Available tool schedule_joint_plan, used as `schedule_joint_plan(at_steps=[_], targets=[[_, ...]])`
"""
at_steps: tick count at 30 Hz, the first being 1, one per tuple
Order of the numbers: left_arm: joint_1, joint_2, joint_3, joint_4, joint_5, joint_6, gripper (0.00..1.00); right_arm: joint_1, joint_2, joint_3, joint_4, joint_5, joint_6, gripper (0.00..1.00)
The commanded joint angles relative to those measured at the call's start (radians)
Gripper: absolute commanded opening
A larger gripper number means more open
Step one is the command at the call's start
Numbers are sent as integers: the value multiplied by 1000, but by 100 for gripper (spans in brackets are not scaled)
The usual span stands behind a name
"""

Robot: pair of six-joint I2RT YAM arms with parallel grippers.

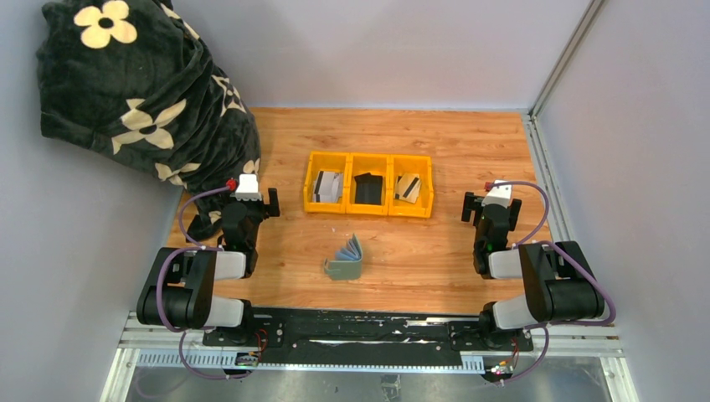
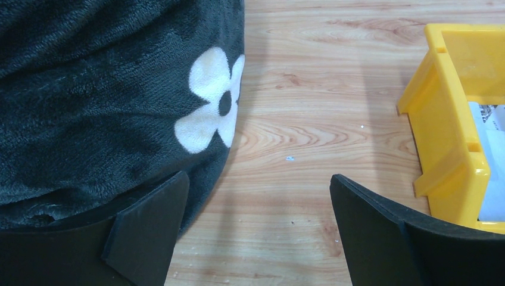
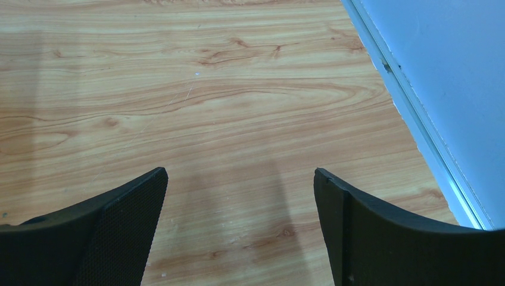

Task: Take the credit cards out of the card holder
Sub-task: Reset both arms

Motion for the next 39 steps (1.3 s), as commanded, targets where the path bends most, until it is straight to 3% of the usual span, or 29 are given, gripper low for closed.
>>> schedule_joint_plan(at_steps=[1,14,21,22,25,27,29,33,39], targets=[[-5,7,-1,11,-16,7,100,-12,-6,-4,21,-1,-12,96],[-5,7,-2,11,-16,6,100,-12,-6,-5,21,-1,-12,96],[-5,0,-38,74,-132,-36,100,-20,-19,-26,41,20,10,96],[-5,2,-30,65,-123,-35,100,-20,-14,-27,46,-17,-10,96],[-5,5,-1,12,14,18,100,-21,3,-14,53,-323,-126,96],[-5,2,-10,24,57,35,100,-26,-12,-34,64,-381,-138,93],[-5,5,-12,31,59,36,100,-28,-4,-27,63,-366,-127,94],[-5,7,-5,17,15,18,100,-28,8,8,16,-166,-59,96],[-5,7,-3,16,11,17,100,-28,10,9,17,-170,-61,96]])
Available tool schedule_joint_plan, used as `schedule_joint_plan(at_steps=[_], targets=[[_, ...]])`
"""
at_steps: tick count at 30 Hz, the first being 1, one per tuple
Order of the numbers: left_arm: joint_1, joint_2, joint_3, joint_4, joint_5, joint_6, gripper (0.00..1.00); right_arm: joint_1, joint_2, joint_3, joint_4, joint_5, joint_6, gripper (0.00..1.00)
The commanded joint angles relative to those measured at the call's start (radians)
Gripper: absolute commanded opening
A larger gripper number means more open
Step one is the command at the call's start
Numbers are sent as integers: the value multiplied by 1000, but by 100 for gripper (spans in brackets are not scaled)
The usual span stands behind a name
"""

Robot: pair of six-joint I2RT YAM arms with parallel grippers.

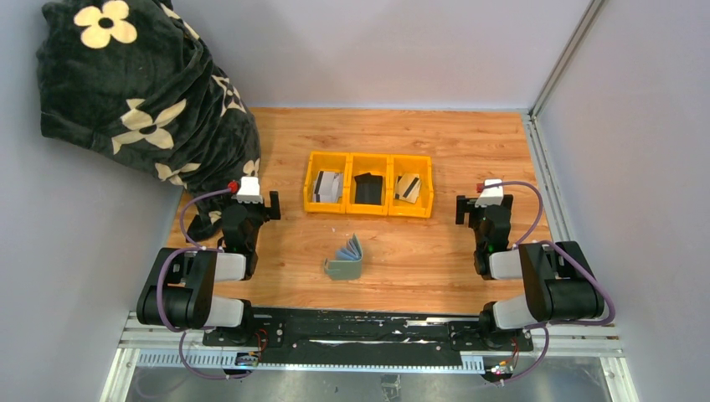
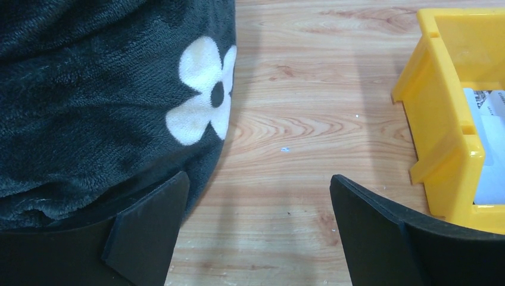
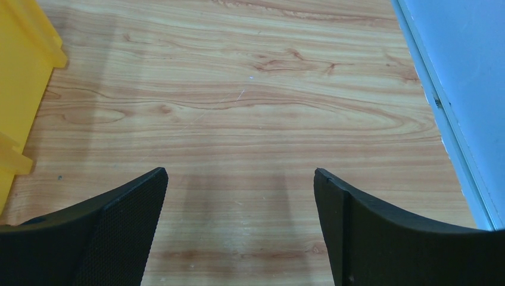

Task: Take the credit cards out of the card holder
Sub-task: Reset both arms

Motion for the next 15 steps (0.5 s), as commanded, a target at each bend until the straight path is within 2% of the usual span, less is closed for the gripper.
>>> schedule_joint_plan(at_steps=[1,15], targets=[[-4,7,18,8,-13,7,100,-16,8,19,-6,36,12,96],[-4,5,17,7,-15,6,100,-14,6,20,-12,-23,-11,96]])
